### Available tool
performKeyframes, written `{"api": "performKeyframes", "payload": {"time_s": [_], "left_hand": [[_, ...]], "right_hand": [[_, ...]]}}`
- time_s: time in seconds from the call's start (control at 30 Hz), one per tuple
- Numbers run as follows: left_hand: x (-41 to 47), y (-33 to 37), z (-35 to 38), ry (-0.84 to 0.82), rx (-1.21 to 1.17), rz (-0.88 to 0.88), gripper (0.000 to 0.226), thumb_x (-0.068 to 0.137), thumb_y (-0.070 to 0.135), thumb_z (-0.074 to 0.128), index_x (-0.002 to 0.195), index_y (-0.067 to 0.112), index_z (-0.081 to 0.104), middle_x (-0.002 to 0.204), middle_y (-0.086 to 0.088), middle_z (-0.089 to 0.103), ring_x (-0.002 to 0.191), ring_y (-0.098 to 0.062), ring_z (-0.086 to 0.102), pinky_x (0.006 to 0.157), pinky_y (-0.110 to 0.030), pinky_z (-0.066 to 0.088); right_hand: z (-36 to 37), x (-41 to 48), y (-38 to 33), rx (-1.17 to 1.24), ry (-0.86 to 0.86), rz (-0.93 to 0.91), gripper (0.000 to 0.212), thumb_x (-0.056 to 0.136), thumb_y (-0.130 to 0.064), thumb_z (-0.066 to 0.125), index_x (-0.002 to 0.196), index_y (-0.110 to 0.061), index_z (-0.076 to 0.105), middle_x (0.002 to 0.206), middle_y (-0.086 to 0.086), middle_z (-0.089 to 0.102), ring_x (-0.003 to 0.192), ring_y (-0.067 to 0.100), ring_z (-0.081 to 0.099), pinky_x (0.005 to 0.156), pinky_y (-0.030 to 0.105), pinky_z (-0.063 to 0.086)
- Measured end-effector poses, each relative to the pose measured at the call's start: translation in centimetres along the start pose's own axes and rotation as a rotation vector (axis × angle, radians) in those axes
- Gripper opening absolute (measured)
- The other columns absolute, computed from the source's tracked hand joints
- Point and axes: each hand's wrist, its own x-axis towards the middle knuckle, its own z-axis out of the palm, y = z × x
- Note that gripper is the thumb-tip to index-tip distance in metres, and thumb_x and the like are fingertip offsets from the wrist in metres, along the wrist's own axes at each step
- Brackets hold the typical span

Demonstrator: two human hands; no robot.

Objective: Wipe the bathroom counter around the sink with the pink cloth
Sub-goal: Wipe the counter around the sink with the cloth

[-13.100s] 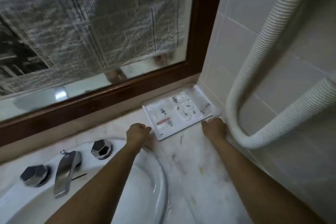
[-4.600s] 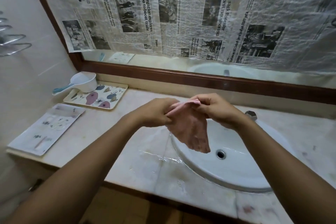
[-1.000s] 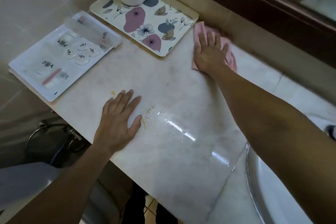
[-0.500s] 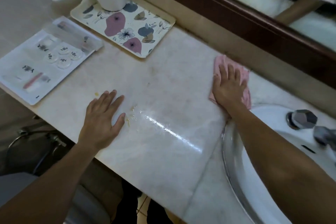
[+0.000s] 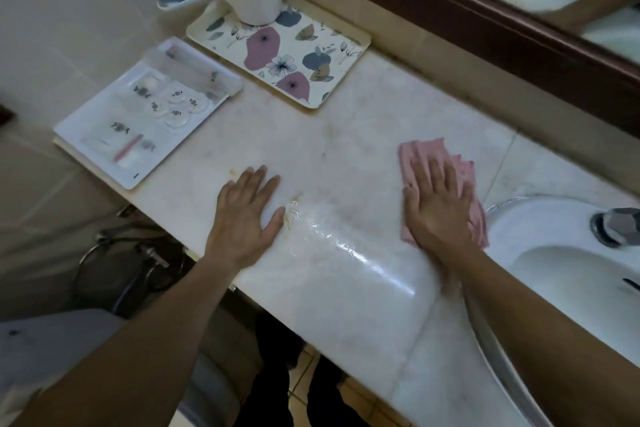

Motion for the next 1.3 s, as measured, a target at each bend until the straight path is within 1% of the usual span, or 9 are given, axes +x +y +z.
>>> {"api": "performKeyframes", "payload": {"time_s": [0.1,0.27,0.4,0.53,0.67,0.93,1.1,1.17,1.3], "left_hand": [[0.1,-0.2,0.1,0.003,-0.008,-0.005,0.061,0.103,0.052,0.036,0.158,0.025,0.041,0.168,-0.004,0.033,0.157,-0.025,0.026,0.125,-0.05,0.022],[0.2,-0.4,0.2,-0.007,-0.026,-0.005,0.058,0.105,0.048,0.033,0.158,0.025,0.042,0.168,-0.004,0.034,0.157,-0.026,0.027,0.125,-0.051,0.022],[0.1,-0.1,0.3,-0.033,-0.039,0.001,0.056,0.108,0.044,0.027,0.158,0.026,0.04,0.169,-0.002,0.031,0.159,-0.024,0.023,0.126,-0.051,0.02],[-0.3,-0.2,-0.3,-0.063,-0.111,-0.003,0.058,0.108,0.047,0.026,0.161,0.025,0.034,0.172,-0.003,0.023,0.161,-0.023,0.014,0.129,-0.051,0.014],[-1.6,-1.9,-2.8,0.01,-0.223,-0.066,0.058,0.107,0.045,0.033,0.16,0.02,0.036,0.169,-0.009,0.029,0.159,-0.026,0.02,0.129,-0.049,0.016],[-6.7,-10.8,-6.6,0.146,-0.218,-0.347,0.052,0.103,0.041,0.036,0.144,0.014,0.052,0.143,-0.011,0.055,0.136,-0.029,0.048,0.114,-0.052,0.036],[-6.4,-11.4,-6.8,0.138,-0.299,-0.303,0.052,0.105,0.042,0.034,0.144,0.013,0.053,0.142,-0.009,0.056,0.134,-0.025,0.048,0.114,-0.048,0.037],[-6.4,-11.7,-6.3,0.107,-0.31,-0.273,0.054,0.106,0.044,0.032,0.145,0.013,0.053,0.145,-0.01,0.055,0.137,-0.026,0.047,0.115,-0.049,0.038],[-6.6,-12.4,-5.5,0.031,-0.259,-0.226,0.061,0.106,0.048,0.026,0.146,0.011,0.055,0.152,-0.012,0.052,0.144,-0.028,0.042,0.121,-0.049,0.033]], "right_hand": [[0.3,4.5,-4.2,0.049,0.019,0.05,0.062,0.107,-0.047,0.022,0.167,-0.034,0.017,0.175,0.0,0.019,0.161,0.035,0.016,0.125,0.068,0.008],[2.7,1.9,-14.9,0.029,-0.03,-0.28,0.059,0.109,-0.044,0.022,0.167,-0.036,0.018,0.176,-0.003,0.015,0.163,0.028,0.008,0.128,0.062,0.006],[2.4,-3.5,-12.0,-0.011,-0.096,-0.45,0.06,0.109,-0.043,0.021,0.166,-0.043,0.004,0.176,-0.012,0.003,0.164,0.02,-0.005,0.129,0.058,0.003],[1.3,-1.6,-9.8,0.0,-0.101,-0.236,0.06,0.108,-0.047,0.015,0.166,-0.043,0.003,0.177,-0.007,0.005,0.164,0.022,-0.002,0.128,0.061,0.003],[2.2,1.5,-16.3,0.047,-0.088,-0.077,0.061,0.107,-0.045,0.016,0.168,-0.038,0.007,0.177,-0.002,0.006,0.164,0.027,-0.002,0.128,0.062,-0.004],[4.8,-2.3,-31.7,0.041,-0.211,-0.507,0.065,0.107,-0.058,0.007,0.167,-0.036,-0.003,0.176,0.0,-0.008,0.162,0.029,-0.012,0.127,0.06,-0.009],[4.5,-8.4,-24.9,-0.054,-0.207,-0.649,0.063,0.109,-0.054,0.019,0.167,-0.038,0.001,0.177,-0.003,-0.002,0.163,0.025,-0.01,0.128,0.063,-0.001],[3.5,-7.8,-20.7,-0.085,-0.164,-0.551,0.064,0.108,-0.053,0.02,0.167,-0.039,0.0,0.177,-0.004,0.0,0.163,0.024,-0.008,0.127,0.064,0.004],[2.0,-1.2,-17.9,-0.07,-0.121,-0.262,0.063,0.108,-0.056,0.016,0.166,-0.042,-0.006,0.177,-0.003,-0.004,0.163,0.024,-0.009,0.127,0.064,-0.003]]}}
